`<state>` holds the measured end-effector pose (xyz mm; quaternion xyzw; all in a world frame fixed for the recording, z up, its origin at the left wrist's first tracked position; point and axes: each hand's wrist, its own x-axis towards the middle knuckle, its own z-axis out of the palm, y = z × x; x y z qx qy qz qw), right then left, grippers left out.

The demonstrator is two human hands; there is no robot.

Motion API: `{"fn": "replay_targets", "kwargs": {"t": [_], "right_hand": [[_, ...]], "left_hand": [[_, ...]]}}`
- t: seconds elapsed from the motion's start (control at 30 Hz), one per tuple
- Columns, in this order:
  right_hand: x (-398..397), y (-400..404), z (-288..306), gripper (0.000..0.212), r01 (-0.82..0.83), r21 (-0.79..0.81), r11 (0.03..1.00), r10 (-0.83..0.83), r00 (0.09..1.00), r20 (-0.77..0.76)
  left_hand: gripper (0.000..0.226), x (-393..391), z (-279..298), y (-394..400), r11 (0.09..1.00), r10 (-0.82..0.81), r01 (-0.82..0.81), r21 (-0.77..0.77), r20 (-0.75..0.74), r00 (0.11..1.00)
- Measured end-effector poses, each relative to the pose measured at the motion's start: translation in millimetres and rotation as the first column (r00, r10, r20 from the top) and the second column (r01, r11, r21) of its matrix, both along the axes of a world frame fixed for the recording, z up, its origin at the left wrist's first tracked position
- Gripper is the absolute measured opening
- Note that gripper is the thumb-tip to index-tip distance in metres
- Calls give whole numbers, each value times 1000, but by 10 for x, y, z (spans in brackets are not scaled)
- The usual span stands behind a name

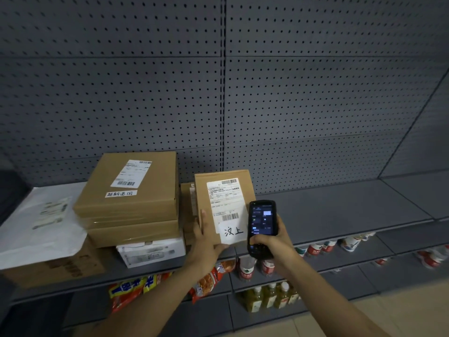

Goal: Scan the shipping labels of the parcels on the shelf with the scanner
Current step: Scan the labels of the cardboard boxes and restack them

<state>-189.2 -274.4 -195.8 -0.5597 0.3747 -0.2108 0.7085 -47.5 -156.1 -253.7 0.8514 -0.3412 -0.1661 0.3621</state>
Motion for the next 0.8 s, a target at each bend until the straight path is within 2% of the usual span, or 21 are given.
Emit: {"fn": "replay_targets", "kwargs": {"t": [0.23, 0.53, 0.73, 0.8], "right_hand": [[-138, -273, -64, 83, 75, 12, 997, -76, 995, 61], [-290, -1149, -90, 82, 85, -21, 996, -84, 995, 49], [-368, -1824, -152, 78, 33, -22, 999, -33, 999, -3], [-375, -2037, -184, 84, 12, 5, 1000, -12, 1000, -8]], "left_hand": [[117, -57, 123, -375, 997, -74, 73, 15, 84, 994], [113, -285, 207, -1211, 999, -52, 52, 0, -17, 998], [114, -384, 161, -1787, 995, -17, 26, 98, -88, 996], [113, -421, 159, -1968, 994, -17, 30, 101, -129, 992]]}}
